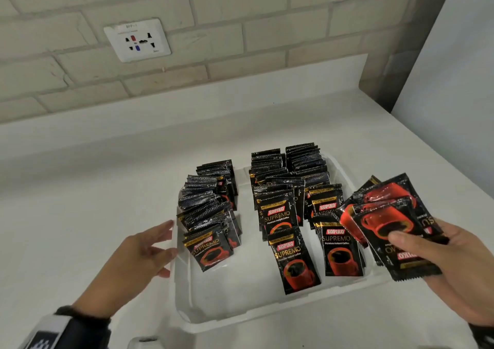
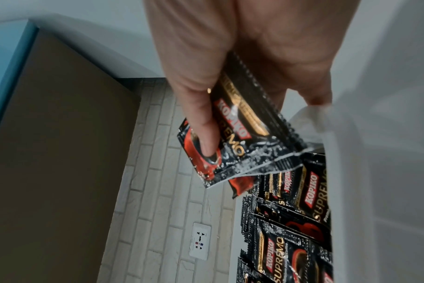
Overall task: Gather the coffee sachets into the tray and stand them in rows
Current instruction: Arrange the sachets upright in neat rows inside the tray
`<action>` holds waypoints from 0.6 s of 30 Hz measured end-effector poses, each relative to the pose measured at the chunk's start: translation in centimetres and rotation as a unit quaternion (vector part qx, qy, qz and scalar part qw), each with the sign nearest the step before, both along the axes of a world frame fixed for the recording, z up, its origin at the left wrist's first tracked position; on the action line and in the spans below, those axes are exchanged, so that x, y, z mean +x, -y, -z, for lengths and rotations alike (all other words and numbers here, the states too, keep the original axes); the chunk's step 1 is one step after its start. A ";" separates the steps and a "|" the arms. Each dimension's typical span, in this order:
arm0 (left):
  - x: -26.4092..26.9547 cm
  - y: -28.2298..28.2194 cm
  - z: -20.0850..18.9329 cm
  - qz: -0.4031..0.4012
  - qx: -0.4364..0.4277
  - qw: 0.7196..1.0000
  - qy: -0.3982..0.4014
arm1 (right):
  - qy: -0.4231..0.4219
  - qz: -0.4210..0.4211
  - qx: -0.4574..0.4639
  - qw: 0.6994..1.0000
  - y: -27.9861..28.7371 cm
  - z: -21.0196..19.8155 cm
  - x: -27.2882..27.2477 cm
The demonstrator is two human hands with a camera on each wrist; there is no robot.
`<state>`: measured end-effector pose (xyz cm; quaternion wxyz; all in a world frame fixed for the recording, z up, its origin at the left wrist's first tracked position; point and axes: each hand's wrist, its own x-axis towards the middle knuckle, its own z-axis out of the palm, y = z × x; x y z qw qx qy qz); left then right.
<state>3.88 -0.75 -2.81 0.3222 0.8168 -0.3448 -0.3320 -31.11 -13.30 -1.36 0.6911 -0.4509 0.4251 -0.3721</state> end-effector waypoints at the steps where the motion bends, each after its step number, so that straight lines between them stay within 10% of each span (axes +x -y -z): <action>1: -0.1 0.1 0.1 -0.001 -0.004 1.000 -0.006 | 0.000 0.000 0.002 1.000 0.2 -0.1 -0.1; 11: -1.9 0.2 -4.6 0.037 -0.197 0.977 0.069 | -0.145 -0.038 -0.146 0.978 1.5 -3.1 0.7; 18: -7.3 3.4 -7.8 0.218 -0.260 0.937 -0.083 | -0.304 -0.395 -0.238 0.834 1.5 -7.3 6.7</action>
